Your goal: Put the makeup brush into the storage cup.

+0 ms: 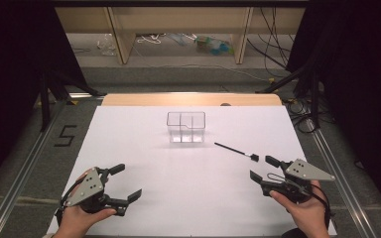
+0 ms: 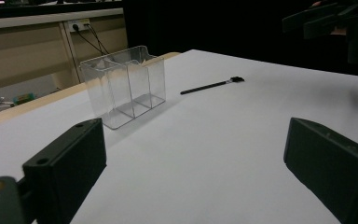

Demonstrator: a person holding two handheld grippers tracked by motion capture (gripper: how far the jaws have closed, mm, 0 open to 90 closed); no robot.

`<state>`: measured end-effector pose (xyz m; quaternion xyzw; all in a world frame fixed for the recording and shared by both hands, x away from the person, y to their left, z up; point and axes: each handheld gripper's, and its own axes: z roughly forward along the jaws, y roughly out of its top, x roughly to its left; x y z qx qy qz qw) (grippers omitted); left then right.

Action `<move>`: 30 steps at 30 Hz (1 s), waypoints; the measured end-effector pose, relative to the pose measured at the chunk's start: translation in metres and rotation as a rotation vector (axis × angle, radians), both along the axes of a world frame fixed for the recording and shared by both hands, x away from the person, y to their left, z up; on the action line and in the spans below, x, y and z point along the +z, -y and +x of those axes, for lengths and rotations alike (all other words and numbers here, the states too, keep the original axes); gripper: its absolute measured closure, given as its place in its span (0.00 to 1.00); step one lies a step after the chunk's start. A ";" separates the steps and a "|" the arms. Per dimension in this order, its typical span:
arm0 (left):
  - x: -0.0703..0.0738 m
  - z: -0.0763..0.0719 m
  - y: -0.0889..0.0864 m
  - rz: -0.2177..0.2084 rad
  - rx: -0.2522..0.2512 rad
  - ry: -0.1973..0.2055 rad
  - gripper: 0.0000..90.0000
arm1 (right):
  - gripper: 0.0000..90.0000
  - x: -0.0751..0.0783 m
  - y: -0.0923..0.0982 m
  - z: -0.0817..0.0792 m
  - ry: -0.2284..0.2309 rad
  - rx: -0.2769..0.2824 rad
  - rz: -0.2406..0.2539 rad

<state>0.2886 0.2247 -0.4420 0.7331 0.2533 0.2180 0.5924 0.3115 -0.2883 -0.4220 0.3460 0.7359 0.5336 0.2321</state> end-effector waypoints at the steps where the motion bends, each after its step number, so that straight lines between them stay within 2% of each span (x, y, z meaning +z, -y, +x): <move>1: 0.000 0.001 0.000 0.010 -0.006 0.010 0.06 | 0.28 -0.001 -0.001 0.002 0.008 0.007 0.017; 2: 0.000 0.000 0.000 0.004 -0.002 0.000 0.06 | 0.28 0.000 0.000 0.004 0.018 -0.009 0.002; 5: 0.000 0.000 0.000 -0.001 0.000 -0.005 0.06 | 0.29 0.000 0.000 0.009 0.017 -0.009 0.008; 6: 0.000 0.001 0.000 0.003 -0.002 -0.001 0.06 | 0.29 0.000 0.002 0.012 0.011 -0.017 -0.013; 7: 0.000 0.000 0.000 0.002 -0.003 -0.002 0.06 | 0.29 -0.001 0.001 0.015 0.012 -0.015 0.001; 11: 0.000 0.001 0.001 0.003 -0.004 -0.001 0.06 | 0.29 -0.002 -0.001 0.023 0.008 -0.016 -0.014; 13: 0.000 0.001 0.001 0.003 -0.005 -0.003 0.06 | 0.29 -0.002 -0.003 0.026 0.017 -0.009 -0.004; 16: 0.000 0.001 0.001 0.000 -0.004 -0.002 0.06 | 0.29 0.001 -0.005 0.032 -0.012 -0.013 -0.036; 17: 0.000 0.001 0.001 0.001 -0.004 -0.002 0.06 | 0.29 0.001 -0.006 0.037 0.001 -0.014 -0.028; 18: 0.000 0.001 0.001 0.000 -0.004 -0.002 0.06 | 0.29 0.004 -0.006 0.041 -0.018 -0.014 -0.049; 19: 0.000 0.001 0.001 -0.002 -0.004 -0.003 0.06 | 0.29 0.004 -0.006 0.041 -0.018 -0.014 -0.049; 20: 0.000 0.001 0.001 0.000 -0.005 -0.001 0.06 | 0.29 0.005 -0.008 0.049 0.005 -0.010 -0.025; 27: -0.001 0.001 0.002 -0.004 -0.014 -0.010 0.06 | 0.29 0.010 -0.012 0.066 -0.005 -0.027 -0.048; 30: -0.002 0.000 0.003 0.009 -0.022 -0.015 0.06 | 0.29 0.010 -0.015 0.076 -0.011 -0.017 -0.056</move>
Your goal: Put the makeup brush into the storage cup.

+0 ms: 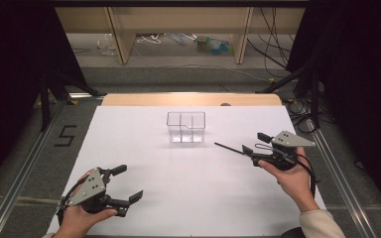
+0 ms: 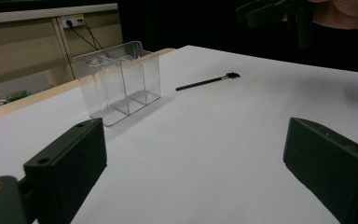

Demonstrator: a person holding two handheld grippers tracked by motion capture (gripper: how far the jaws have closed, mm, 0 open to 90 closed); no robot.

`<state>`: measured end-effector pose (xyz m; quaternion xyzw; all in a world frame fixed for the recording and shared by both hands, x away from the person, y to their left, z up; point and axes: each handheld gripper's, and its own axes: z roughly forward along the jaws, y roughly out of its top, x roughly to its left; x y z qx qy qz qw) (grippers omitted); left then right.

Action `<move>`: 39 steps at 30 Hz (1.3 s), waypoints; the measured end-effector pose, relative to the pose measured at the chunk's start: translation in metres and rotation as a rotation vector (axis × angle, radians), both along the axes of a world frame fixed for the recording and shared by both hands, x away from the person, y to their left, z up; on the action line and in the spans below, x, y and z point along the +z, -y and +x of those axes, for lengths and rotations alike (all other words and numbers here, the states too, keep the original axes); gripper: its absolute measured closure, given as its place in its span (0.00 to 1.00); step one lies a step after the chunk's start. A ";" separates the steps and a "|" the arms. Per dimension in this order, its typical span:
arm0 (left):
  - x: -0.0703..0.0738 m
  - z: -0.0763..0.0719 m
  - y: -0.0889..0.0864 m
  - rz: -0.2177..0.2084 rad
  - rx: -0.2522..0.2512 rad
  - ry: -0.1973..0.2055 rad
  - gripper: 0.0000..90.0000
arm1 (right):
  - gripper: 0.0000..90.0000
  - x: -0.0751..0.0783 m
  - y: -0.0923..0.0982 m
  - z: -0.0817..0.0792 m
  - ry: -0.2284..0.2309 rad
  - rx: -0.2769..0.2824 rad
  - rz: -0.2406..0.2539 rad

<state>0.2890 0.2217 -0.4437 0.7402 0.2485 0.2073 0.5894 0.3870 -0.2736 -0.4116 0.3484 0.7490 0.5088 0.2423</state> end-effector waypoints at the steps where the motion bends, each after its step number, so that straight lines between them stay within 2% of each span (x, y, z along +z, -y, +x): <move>1: 0.000 0.000 0.000 0.000 0.000 0.000 0.06 | 0.29 0.000 0.000 0.000 0.000 0.000 0.000; 3: 0.000 0.000 0.000 0.000 0.002 -0.002 0.06 | 0.29 0.001 -0.002 0.005 -0.009 -0.002 -0.012; 9: 0.000 0.000 0.001 0.002 0.000 -0.005 0.06 | 0.30 0.002 -0.004 0.014 -0.004 -0.003 -0.007; 15: 0.000 0.000 0.000 0.004 0.000 -0.004 0.07 | 0.30 0.003 -0.006 0.024 -0.024 -0.012 -0.029; 16: 0.000 0.000 0.001 0.003 0.000 -0.005 0.07 | 0.30 0.003 -0.006 0.026 -0.039 -0.009 -0.040; 21: 0.000 0.000 0.001 0.002 0.003 -0.005 0.07 | 0.30 0.001 -0.010 0.035 -0.050 -0.002 -0.047; 22: -0.001 0.000 0.001 -0.002 0.000 -0.003 0.07 | 0.30 0.002 -0.010 0.038 -0.064 0.002 -0.061; 27: -0.001 0.000 0.000 0.002 0.003 -0.007 0.07 | 0.30 0.001 -0.013 0.045 -0.070 -0.002 -0.065; 28: -0.001 0.000 0.000 0.001 0.002 -0.007 0.07 | 0.30 0.002 -0.012 0.047 -0.078 -0.010 -0.079; 31: -0.001 0.000 0.001 -0.008 -0.002 -0.004 0.07 | 0.30 0.001 -0.013 0.052 -0.078 -0.010 -0.073; 32: -0.001 0.000 0.000 0.002 0.003 -0.007 0.07 | 0.30 0.002 -0.013 0.053 -0.086 -0.009 -0.084; 39: -0.001 0.001 0.001 -0.010 -0.002 -0.005 0.07 | 0.30 0.000 -0.014 0.061 -0.094 -0.010 -0.095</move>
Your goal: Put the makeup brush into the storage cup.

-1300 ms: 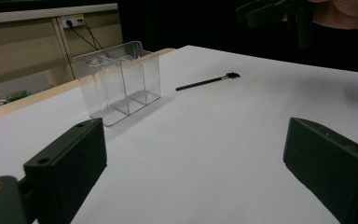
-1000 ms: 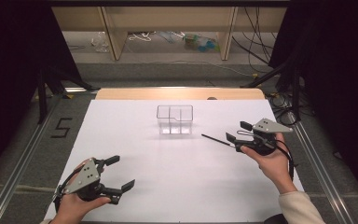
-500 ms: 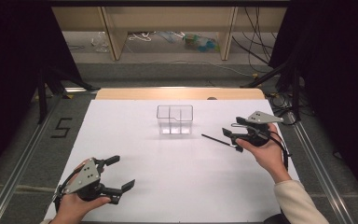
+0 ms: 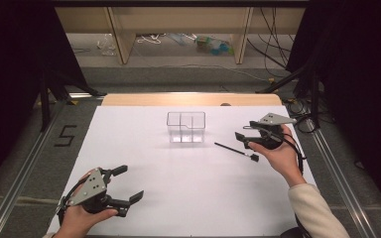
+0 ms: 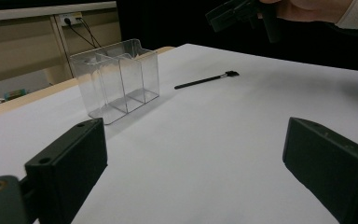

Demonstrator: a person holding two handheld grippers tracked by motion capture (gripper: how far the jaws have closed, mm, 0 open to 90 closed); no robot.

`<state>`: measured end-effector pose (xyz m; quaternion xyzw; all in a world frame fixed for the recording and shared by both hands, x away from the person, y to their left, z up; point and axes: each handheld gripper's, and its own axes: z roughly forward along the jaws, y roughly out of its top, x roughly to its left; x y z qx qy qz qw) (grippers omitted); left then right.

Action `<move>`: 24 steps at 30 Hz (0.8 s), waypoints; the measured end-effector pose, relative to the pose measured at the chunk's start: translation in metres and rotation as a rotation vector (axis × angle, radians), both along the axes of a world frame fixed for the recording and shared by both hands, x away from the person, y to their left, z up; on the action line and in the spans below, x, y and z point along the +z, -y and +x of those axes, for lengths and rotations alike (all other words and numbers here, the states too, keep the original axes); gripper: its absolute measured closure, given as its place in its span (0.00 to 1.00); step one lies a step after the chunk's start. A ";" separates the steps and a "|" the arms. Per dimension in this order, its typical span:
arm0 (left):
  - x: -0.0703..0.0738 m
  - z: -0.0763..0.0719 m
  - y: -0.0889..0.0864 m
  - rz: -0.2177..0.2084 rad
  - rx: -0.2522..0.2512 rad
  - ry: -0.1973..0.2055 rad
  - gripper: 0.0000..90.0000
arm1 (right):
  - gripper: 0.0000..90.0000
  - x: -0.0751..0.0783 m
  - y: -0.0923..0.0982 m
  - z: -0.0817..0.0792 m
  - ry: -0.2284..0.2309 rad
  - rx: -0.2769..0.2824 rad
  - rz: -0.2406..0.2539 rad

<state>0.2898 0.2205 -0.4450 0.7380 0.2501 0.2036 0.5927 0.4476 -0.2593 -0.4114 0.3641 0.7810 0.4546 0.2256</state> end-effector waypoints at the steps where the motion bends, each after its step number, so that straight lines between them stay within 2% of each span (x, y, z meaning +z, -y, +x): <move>1: 0.000 0.000 0.000 -0.001 0.000 0.000 0.07 | 0.30 0.000 0.000 0.001 0.000 -0.003 0.001; 11: 0.000 0.000 -0.001 0.010 0.004 -0.003 0.07 | 0.29 -0.001 -0.003 0.012 -0.010 -0.006 -0.004; 24: 0.000 0.000 -0.001 0.010 0.000 -0.002 0.07 | 0.29 -0.001 -0.006 0.024 -0.043 -0.011 -0.046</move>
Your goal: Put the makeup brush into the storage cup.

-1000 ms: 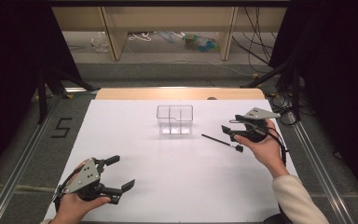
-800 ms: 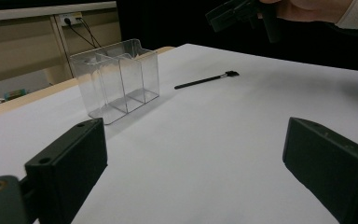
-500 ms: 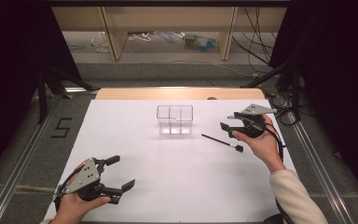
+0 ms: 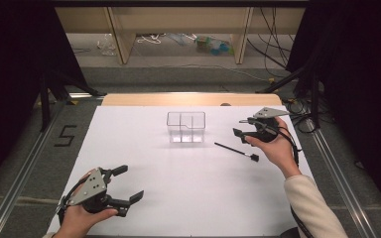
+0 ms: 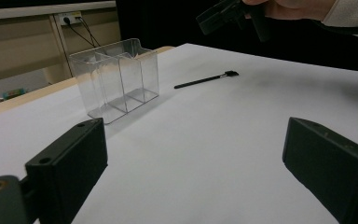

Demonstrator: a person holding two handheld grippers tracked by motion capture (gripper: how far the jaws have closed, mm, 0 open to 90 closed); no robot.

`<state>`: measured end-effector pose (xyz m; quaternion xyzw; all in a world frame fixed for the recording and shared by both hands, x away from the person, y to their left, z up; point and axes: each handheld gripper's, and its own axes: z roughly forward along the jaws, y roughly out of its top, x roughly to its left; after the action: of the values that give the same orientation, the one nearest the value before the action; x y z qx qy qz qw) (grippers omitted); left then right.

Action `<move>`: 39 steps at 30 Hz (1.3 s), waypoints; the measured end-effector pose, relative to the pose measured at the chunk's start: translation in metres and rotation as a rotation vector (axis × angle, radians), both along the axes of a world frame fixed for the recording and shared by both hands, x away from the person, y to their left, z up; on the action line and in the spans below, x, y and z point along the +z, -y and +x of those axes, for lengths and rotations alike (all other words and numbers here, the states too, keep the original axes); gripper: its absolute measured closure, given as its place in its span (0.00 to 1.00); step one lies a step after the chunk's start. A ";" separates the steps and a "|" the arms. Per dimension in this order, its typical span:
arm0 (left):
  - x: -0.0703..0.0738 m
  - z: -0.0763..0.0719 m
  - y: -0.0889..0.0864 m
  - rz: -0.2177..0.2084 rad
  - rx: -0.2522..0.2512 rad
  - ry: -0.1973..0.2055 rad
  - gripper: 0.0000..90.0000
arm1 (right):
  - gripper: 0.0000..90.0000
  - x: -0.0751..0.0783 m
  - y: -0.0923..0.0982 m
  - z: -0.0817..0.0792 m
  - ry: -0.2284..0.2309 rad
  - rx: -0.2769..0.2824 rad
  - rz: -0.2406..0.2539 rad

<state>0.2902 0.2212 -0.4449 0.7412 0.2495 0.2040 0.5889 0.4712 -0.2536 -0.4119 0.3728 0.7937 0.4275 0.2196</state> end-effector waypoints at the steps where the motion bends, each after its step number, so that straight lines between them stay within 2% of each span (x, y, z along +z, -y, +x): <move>1: 0.000 0.000 0.000 0.000 0.000 0.000 0.07 | 0.29 0.000 0.000 0.002 -0.009 -0.001 -0.005; 4: 0.000 0.000 0.000 0.001 0.000 0.000 0.07 | 0.30 0.000 -0.001 0.004 -0.016 -0.002 -0.014; 8: 0.000 0.000 0.000 -0.001 -0.001 -0.001 0.07 | 0.31 -0.001 -0.001 0.009 -0.063 0.004 -0.061; 10: 0.000 0.000 0.000 -0.001 -0.001 -0.001 0.07 | 0.31 -0.001 -0.001 0.010 -0.063 0.011 -0.070; 14: 0.000 0.000 0.000 0.000 -0.002 -0.001 0.07 | 0.34 -0.003 -0.003 0.014 -0.136 0.035 -0.130; 16: 0.000 0.000 0.000 -0.001 -0.002 -0.001 0.07 | 0.35 -0.004 -0.004 0.015 -0.142 0.034 -0.137; 17: 0.000 0.000 0.000 -0.001 -0.002 -0.002 0.07 | 0.36 -0.004 -0.005 0.016 -0.188 0.063 -0.182; 19: 0.000 0.000 0.000 0.000 -0.002 0.000 0.07 | 0.38 -0.004 -0.007 0.017 -0.206 0.077 -0.226; 20: 0.000 0.000 0.000 0.002 -0.002 -0.001 0.07 | 0.39 -0.007 -0.012 0.018 -0.214 0.080 -0.273; 21: 0.000 0.000 0.000 0.004 -0.002 -0.001 0.07 | 0.39 -0.007 -0.012 0.018 -0.214 0.080 -0.273; 22: 0.000 0.000 0.000 0.003 -0.003 -0.002 0.07 | 0.41 -0.007 -0.012 0.020 -0.219 0.114 -0.302; 23: 0.000 0.000 0.000 0.003 -0.003 -0.002 0.07 | 0.42 -0.008 -0.015 0.020 -0.261 0.124 -0.342; 24: 0.000 0.000 0.000 0.003 -0.003 -0.002 0.07 | 0.43 -0.009 -0.017 0.020 -0.292 0.126 -0.361; 26: -0.001 0.000 0.000 -0.003 0.001 -0.006 0.07 | 0.44 -0.012 -0.021 0.021 -0.316 0.153 -0.406; 28: -0.001 0.000 0.000 -0.003 0.001 -0.007 0.07 | 0.48 -0.017 -0.027 0.022 -0.340 0.188 -0.481; 29: -0.001 0.000 0.000 -0.004 0.001 -0.007 0.07 | 0.48 -0.017 -0.027 0.022 -0.340 0.188 -0.481; 31: -0.001 0.000 0.000 -0.004 0.001 -0.007 0.07 | 0.48 -0.020 -0.030 0.022 -0.368 0.206 -0.514; 32: -0.001 0.000 0.000 -0.004 0.001 -0.007 0.07 | 0.49 -0.024 -0.034 0.022 -0.399 0.234 -0.566; 34: -0.001 0.000 0.000 -0.004 0.000 -0.007 0.07 | 0.50 -0.024 -0.034 0.022 -0.411 0.238 -0.569; 35: 0.000 0.001 -0.001 0.007 0.016 0.010 0.07 | 0.52 -0.026 -0.036 0.023 -0.415 0.241 -0.585; 37: -0.001 -0.001 0.000 -0.007 -0.002 -0.017 0.07 | 0.53 -0.029 -0.038 0.025 -0.431 0.247 -0.602; 38: -0.001 0.000 0.000 -0.003 0.000 -0.005 0.07 | 0.56 -0.032 -0.040 0.027 -0.442 0.253 -0.633; 39: 0.000 0.000 0.000 0.000 0.001 0.000 0.07 | 0.56 -0.032 -0.040 0.027 -0.442 0.253 -0.633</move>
<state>0.2905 0.2214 -0.4454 0.7410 0.2500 0.2044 0.5888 0.4981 -0.2138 -0.4436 0.2690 0.9538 0.0956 0.0934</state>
